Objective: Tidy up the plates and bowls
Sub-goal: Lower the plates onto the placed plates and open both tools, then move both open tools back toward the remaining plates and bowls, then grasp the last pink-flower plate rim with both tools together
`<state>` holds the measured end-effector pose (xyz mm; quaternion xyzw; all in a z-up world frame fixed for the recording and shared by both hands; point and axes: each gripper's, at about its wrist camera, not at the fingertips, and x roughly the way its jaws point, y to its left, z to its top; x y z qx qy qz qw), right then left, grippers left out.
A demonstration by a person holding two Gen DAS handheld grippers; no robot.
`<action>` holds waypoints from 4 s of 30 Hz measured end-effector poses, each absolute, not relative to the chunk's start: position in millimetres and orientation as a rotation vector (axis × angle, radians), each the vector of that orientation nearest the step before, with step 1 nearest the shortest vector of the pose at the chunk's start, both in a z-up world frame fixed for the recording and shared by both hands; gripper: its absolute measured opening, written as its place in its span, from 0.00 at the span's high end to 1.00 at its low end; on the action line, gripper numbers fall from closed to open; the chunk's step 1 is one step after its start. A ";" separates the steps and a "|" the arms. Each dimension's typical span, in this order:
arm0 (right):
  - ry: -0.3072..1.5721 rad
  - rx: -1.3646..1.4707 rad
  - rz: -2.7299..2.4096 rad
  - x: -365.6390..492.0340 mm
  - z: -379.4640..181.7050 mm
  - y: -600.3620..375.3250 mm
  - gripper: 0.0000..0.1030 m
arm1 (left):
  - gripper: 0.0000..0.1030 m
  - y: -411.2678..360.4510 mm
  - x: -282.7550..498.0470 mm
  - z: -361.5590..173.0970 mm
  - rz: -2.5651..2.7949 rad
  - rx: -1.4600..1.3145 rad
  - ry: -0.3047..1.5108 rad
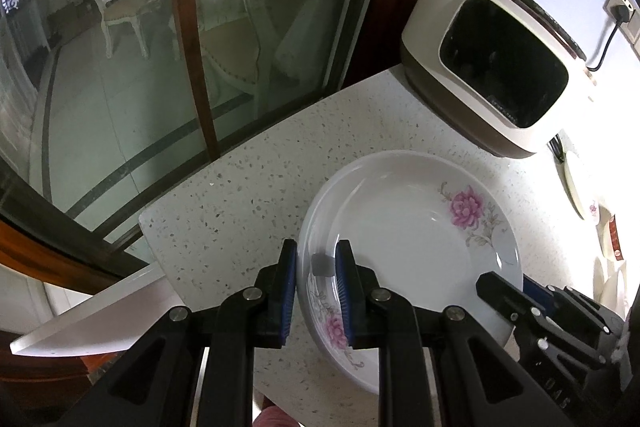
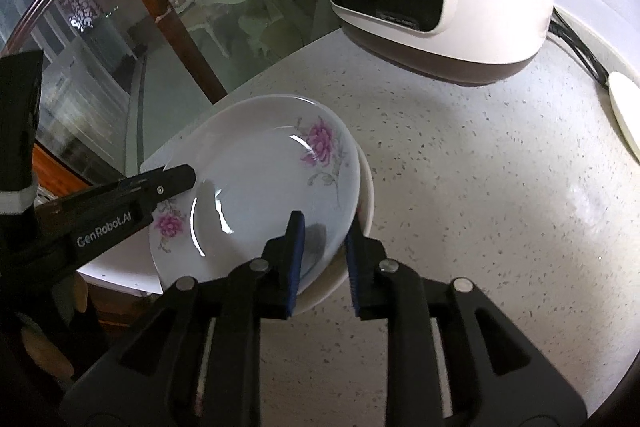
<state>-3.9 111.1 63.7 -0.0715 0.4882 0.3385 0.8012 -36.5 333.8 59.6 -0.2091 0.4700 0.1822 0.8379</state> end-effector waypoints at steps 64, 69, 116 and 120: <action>1.051 0.255 0.050 22.3 74.7 -148.7 0.28 | 0.18 122.5 90.9 53.8 -0.182 -0.314 1.127; 1.057 0.300 0.067 52.6 77.1 -148.0 0.28 | 0.18 112.1 110.0 48.0 -0.177 -0.311 1.168; 1.160 0.416 -0.080 281.8 27.8 -200.1 0.50 | 0.61 36.6 332.2 38.2 -0.132 -0.286 1.069; 1.157 0.395 -0.094 283.0 25.5 -201.6 0.74 | 0.73 21.9 339.4 35.2 -0.138 -0.275 1.077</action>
